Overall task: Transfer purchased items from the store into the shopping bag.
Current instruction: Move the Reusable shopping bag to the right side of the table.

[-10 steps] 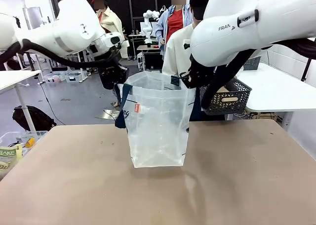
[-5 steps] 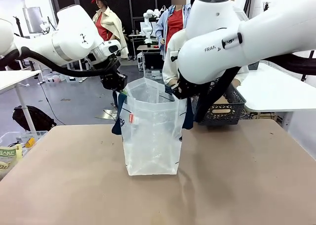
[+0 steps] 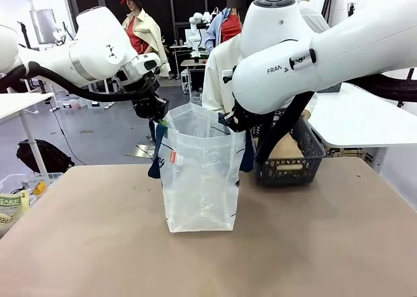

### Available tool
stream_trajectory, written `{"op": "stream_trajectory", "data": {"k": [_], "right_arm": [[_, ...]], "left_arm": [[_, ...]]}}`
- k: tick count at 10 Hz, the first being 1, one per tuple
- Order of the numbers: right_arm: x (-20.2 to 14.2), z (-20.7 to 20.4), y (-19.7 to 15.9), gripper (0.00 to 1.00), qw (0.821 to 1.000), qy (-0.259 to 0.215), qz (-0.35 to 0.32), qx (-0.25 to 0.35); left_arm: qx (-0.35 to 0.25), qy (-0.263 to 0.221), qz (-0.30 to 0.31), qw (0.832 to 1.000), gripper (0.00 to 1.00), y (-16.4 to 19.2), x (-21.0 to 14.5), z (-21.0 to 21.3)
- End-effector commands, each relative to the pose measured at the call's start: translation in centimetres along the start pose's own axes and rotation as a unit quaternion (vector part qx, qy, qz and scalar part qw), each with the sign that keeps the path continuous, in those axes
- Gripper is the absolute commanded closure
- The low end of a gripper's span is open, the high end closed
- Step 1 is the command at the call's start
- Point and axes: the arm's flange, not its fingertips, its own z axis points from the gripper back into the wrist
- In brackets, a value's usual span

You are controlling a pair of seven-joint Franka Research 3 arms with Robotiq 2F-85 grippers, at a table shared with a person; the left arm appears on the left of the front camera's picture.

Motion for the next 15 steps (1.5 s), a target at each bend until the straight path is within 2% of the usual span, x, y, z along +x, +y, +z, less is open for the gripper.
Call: {"op": "stream_trajectory", "data": {"k": [1, 15], "right_arm": [[-0.24, 0.12, -0.18, 1.00, 1.000, 0.001, -0.003, 0.007], [-0.24, 0.12, -0.18, 1.00, 1.000, 0.001, -0.003, 0.007]], "left_arm": [[0.000, -0.002, 0.003, 1.000, 1.00, 0.30, -0.01, 0.10], [0.000, -0.002, 0.003, 1.000, 1.00, 0.30, -0.01, 0.10]]}}
